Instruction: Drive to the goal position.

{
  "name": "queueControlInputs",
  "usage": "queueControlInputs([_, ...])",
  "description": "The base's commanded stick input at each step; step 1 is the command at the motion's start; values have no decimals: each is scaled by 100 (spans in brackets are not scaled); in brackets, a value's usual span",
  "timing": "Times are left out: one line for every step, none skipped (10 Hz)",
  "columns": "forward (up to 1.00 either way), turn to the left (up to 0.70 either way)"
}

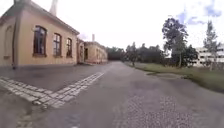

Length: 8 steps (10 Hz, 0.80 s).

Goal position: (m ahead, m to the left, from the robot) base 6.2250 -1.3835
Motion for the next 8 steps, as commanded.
queueControlInputs([70, -35])
queueControlInputs([70, -35])
queueControlInputs([70, -35])
queueControlInputs([70, -35])
queueControlInputs([70, -32])
queueControlInputs([70, -23])
queueControlInputs([70, -13])
queueControlInputs([70, -4])
